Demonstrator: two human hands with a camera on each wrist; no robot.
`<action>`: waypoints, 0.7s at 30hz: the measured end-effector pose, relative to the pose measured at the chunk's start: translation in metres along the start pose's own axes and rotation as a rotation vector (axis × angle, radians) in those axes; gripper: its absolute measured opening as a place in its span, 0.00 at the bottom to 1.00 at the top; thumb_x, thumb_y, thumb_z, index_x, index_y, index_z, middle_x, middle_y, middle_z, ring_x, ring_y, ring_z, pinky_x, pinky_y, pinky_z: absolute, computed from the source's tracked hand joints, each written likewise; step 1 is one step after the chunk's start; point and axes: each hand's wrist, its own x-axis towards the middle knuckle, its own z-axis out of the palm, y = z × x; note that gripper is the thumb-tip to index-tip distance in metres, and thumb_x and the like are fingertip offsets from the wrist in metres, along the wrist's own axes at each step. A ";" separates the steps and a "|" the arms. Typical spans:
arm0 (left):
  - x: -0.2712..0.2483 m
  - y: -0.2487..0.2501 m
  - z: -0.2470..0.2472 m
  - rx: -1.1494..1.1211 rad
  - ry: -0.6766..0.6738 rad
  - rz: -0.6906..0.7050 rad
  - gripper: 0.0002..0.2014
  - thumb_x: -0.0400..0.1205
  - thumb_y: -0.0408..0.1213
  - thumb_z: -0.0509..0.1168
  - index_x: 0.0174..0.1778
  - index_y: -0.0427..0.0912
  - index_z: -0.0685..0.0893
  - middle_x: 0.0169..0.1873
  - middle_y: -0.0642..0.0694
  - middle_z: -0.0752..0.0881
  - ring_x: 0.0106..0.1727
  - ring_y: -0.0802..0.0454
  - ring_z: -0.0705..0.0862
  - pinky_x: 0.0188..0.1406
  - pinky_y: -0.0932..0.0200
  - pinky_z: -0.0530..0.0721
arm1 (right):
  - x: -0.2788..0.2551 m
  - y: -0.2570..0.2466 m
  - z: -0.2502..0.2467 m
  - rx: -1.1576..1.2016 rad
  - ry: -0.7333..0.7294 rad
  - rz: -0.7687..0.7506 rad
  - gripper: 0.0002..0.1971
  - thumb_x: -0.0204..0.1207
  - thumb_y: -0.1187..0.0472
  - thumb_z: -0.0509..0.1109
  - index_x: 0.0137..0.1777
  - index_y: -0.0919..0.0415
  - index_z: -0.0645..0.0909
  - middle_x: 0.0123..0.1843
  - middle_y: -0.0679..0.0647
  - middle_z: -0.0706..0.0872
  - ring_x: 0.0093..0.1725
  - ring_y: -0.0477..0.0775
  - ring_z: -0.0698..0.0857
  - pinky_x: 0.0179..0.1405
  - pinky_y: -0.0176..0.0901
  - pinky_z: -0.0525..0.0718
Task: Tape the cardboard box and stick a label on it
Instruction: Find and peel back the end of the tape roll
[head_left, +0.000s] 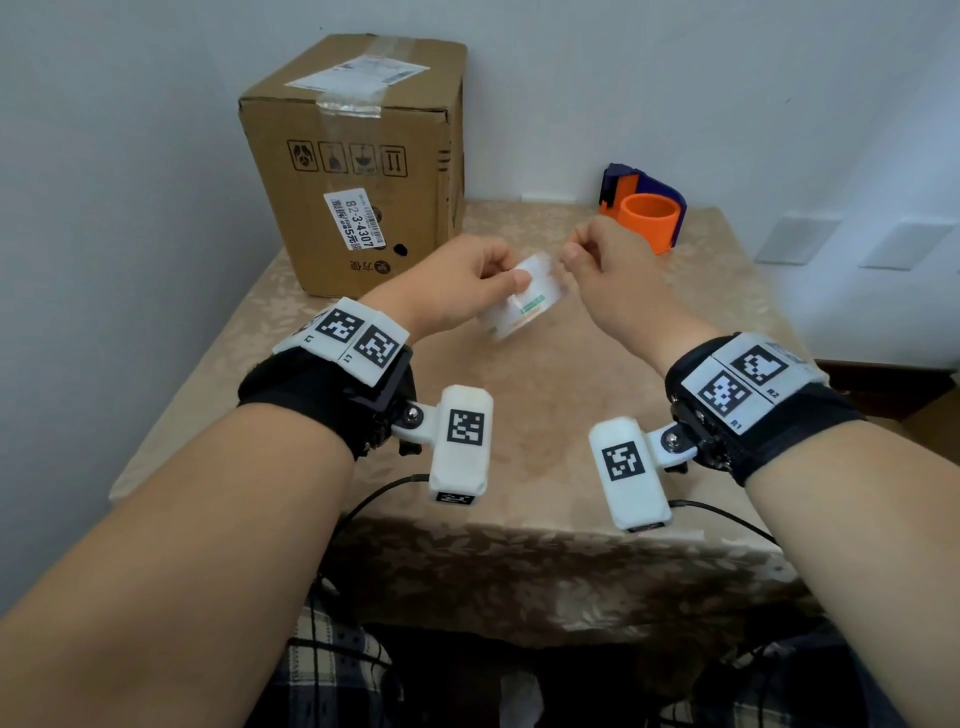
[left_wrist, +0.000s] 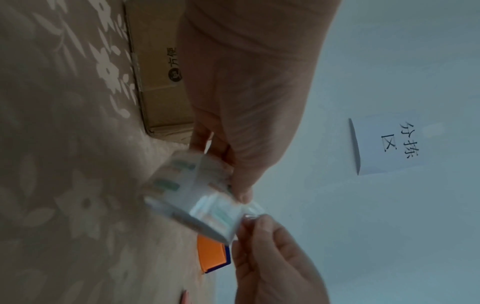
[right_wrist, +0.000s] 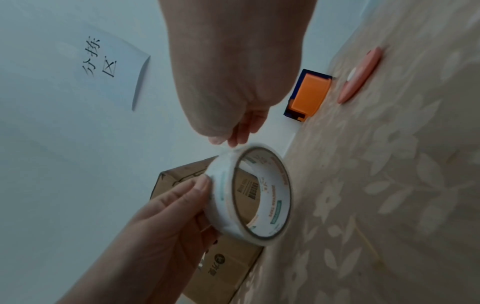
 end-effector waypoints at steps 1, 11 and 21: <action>0.000 -0.002 0.000 0.038 0.012 0.000 0.08 0.84 0.38 0.62 0.38 0.45 0.80 0.38 0.43 0.84 0.37 0.54 0.80 0.41 0.59 0.77 | -0.002 -0.003 0.001 0.015 -0.009 -0.010 0.08 0.83 0.65 0.58 0.49 0.67 0.77 0.45 0.58 0.84 0.44 0.52 0.80 0.46 0.44 0.78; -0.002 -0.002 0.000 0.013 0.041 -0.012 0.07 0.85 0.37 0.61 0.47 0.38 0.81 0.41 0.43 0.84 0.40 0.53 0.79 0.42 0.58 0.76 | 0.003 0.003 -0.002 0.385 -0.069 0.233 0.06 0.81 0.60 0.64 0.44 0.60 0.79 0.40 0.51 0.83 0.44 0.50 0.83 0.46 0.40 0.85; 0.003 0.002 0.001 -0.656 0.159 -0.081 0.13 0.81 0.30 0.53 0.33 0.41 0.78 0.25 0.50 0.77 0.29 0.55 0.73 0.34 0.59 0.70 | 0.000 0.010 -0.008 0.443 -0.377 0.109 0.39 0.64 0.41 0.76 0.73 0.57 0.71 0.65 0.52 0.82 0.62 0.48 0.82 0.60 0.39 0.82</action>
